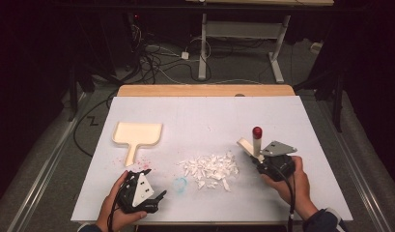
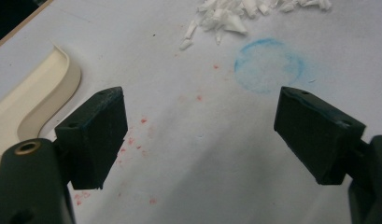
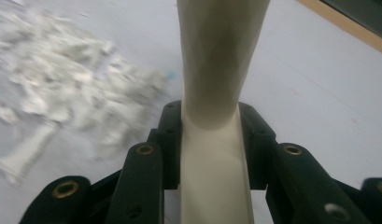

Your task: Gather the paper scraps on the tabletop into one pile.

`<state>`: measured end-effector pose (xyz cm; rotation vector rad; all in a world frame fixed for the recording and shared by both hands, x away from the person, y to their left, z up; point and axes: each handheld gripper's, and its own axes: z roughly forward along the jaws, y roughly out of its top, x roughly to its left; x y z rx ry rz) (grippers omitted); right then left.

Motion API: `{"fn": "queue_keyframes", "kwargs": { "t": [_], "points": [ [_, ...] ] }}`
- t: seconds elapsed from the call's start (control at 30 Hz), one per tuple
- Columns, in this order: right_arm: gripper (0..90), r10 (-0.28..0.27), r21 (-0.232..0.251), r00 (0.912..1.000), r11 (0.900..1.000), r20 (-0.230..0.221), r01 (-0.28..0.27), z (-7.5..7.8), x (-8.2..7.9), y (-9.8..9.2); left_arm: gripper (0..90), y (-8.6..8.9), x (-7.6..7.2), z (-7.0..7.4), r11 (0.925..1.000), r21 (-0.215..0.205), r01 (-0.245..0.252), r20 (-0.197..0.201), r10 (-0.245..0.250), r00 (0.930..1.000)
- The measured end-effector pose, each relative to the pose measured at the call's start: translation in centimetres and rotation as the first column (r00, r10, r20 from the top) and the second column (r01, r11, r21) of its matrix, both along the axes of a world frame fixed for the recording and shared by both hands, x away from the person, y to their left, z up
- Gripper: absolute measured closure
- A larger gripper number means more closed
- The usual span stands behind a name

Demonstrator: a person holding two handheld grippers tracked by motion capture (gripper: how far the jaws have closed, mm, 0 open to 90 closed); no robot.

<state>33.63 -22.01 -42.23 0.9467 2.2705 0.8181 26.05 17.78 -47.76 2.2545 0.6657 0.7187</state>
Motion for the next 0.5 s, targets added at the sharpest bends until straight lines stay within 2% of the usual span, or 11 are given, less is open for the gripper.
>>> {"fn": "queue_keyframes", "kwargs": {
  "t": [0.23, 0.33, 0.5],
  "points": [
    [67.8, 0.080, 0.054, 0.9968, 0.995, -0.008, -0.079, 0.1, 0.0, 4.9, 16.5, 0.1, -0.1, 0.1, 1.0000, -0.004, 0.000, 0.003, 0.000, 1.0000],
    [67.8, 0.094, 0.094, 0.9955, 0.991, 0.001, -0.094, 0.7, 0.3, 5.3, 16.5, 0.2, -0.1, 0.1, 0.9999, -0.010, -0.003, 0.002, 0.003, 1.0000],
    [67.8, 0.073, 0.102, 0.9958, 0.992, 0.056, -0.078, 2.3, 1.6, 4.8, 16.5, 0.6, -0.2, 0.2, 0.9996, -0.027, -0.013, 0.010, 0.013, 0.9999]
  ]
}}
